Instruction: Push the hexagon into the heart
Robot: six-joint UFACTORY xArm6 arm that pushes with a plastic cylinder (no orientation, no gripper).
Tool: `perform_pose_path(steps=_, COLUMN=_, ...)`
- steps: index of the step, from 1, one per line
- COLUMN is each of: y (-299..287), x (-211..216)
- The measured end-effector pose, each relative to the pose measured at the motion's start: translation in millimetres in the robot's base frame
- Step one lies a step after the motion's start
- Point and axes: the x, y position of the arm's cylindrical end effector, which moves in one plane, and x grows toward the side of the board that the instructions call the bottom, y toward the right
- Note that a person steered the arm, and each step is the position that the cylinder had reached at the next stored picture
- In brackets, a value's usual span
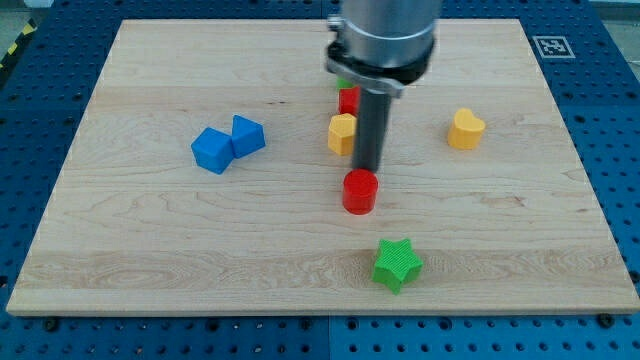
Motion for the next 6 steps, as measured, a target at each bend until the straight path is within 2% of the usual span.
perform_pose_path(steps=1, y=-40, x=-11)
perform_pose_path(steps=2, y=-43, x=-31)
perform_pose_path(steps=6, y=27, x=-45)
